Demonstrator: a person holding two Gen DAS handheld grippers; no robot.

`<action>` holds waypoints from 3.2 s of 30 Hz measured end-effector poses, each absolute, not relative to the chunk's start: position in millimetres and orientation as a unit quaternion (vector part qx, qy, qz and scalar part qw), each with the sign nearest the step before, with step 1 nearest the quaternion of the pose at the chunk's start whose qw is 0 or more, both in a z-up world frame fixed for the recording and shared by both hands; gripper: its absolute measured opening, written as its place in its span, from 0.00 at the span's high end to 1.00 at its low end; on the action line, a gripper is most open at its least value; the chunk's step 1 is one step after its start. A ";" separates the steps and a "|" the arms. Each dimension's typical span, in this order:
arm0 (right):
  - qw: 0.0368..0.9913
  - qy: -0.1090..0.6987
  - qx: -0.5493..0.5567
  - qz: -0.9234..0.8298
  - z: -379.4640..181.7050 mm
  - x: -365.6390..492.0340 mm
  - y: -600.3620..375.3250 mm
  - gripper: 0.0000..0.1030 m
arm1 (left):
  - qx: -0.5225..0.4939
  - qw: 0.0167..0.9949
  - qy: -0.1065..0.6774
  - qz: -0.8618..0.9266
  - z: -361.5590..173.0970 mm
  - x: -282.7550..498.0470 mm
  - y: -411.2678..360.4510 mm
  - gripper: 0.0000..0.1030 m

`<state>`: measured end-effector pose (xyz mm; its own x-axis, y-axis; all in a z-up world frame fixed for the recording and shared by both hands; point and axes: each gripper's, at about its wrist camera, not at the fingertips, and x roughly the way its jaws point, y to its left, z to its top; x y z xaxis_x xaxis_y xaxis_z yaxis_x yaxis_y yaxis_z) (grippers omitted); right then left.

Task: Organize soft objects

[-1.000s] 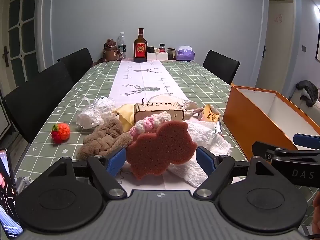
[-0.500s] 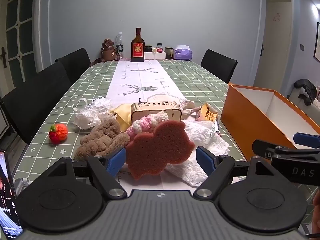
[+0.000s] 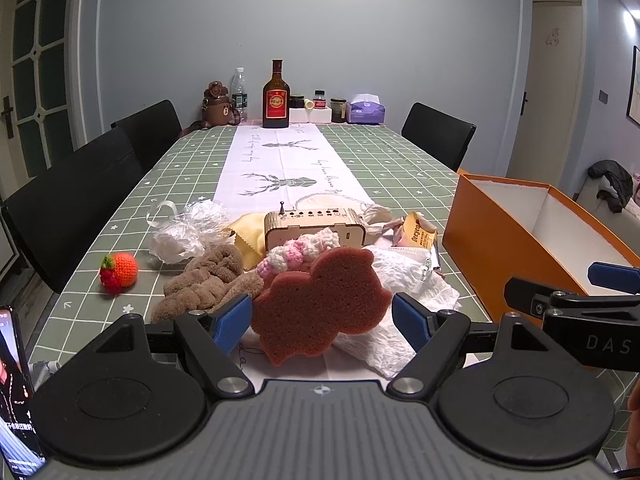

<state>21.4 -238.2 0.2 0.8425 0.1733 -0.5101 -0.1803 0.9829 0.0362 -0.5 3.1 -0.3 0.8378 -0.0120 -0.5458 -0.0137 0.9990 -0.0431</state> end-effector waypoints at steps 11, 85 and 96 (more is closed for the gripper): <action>0.960 0.264 -0.008 0.098 2.5 22.1 -240.3 0.02 | -0.029 0.958 0.284 0.002 2.0 -1.6 2.9 0.09; 0.918 0.322 -0.007 0.233 -37.2 73.6 -183.9 0.08 | 0.050 0.958 0.282 0.009 -25.0 30.5 46.1 0.36; 0.903 0.338 -0.020 0.265 -46.6 109.3 -150.9 0.06 | 0.161 0.934 0.317 0.025 -40.6 44.1 53.7 0.17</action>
<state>109.3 -150.9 -46.6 0.6313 0.4650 -0.6207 -0.4924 0.8586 0.1423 44.1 53.7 -40.6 0.7979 0.1481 -0.5843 0.0563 0.9468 0.3169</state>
